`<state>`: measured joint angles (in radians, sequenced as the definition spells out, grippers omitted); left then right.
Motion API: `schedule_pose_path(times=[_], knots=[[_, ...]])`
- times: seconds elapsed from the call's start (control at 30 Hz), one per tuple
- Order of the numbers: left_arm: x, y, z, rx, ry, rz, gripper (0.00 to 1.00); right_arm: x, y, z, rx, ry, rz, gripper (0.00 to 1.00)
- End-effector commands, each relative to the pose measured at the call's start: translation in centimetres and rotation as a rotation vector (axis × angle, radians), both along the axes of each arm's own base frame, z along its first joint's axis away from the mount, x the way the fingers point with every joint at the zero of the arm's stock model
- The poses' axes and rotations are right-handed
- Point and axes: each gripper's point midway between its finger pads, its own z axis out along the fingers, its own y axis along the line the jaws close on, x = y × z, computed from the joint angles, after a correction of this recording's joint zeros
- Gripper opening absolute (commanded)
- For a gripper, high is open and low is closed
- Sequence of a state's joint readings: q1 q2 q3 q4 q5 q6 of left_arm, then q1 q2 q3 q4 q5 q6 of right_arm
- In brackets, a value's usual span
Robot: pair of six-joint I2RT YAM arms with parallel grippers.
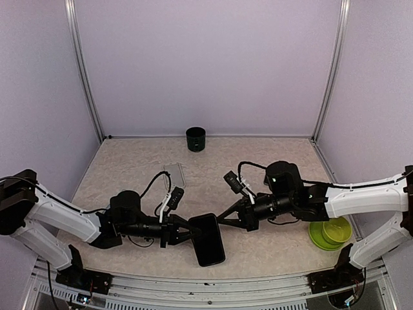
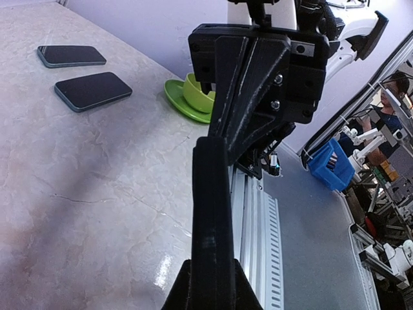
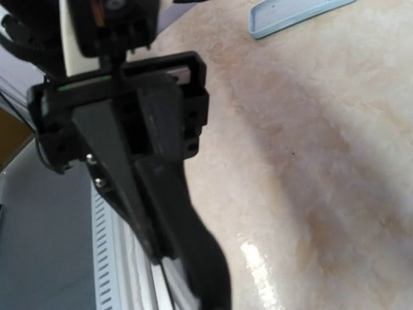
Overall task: Put the phone into the phone case
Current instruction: Press the top right corner of the phone case.
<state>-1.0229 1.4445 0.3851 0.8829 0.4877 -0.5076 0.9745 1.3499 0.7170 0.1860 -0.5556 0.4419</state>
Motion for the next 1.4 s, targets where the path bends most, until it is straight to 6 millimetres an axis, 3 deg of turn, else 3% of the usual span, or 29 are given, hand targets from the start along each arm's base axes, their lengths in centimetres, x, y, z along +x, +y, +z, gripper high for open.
schedule_pose_path(times=[0.0,0.13,0.23,0.33,0.43,0.7,1.07,1.37], knots=[[-0.1,-0.5,1.6,-0.052,-0.049,-0.009,0.0,-0.8,0.3,0.8,0.031,-0.008,0.049,0.0],[0.1,-0.4,0.9,-0.03,-0.042,0.002,0.0,-1.9,0.1,2.0,0.09,-0.008,0.109,0.0],[0.0,-0.4,0.8,-0.029,-0.04,-0.002,0.0,-1.5,0.0,2.0,0.079,-0.011,0.087,0.0],[-0.2,-0.5,0.8,-0.03,-0.041,-0.009,0.0,-0.8,0.3,1.1,0.035,-0.003,0.066,0.21],[-0.3,-0.6,0.8,-0.029,-0.04,-0.015,0.0,-0.5,0.9,0.4,0.021,0.014,0.063,0.28],[-0.8,-0.8,0.6,-0.028,-0.035,-0.036,0.0,-0.6,1.2,0.3,0.03,0.02,0.081,0.23],[-0.9,-0.7,0.8,-0.034,-0.039,-0.04,0.0,1.7,-0.1,0.1,-0.024,-0.054,-0.07,0.34],[-1.0,-1.0,0.9,-0.044,-0.032,-0.054,0.0,-0.4,0.8,-0.2,0.016,0.011,0.06,0.4]])
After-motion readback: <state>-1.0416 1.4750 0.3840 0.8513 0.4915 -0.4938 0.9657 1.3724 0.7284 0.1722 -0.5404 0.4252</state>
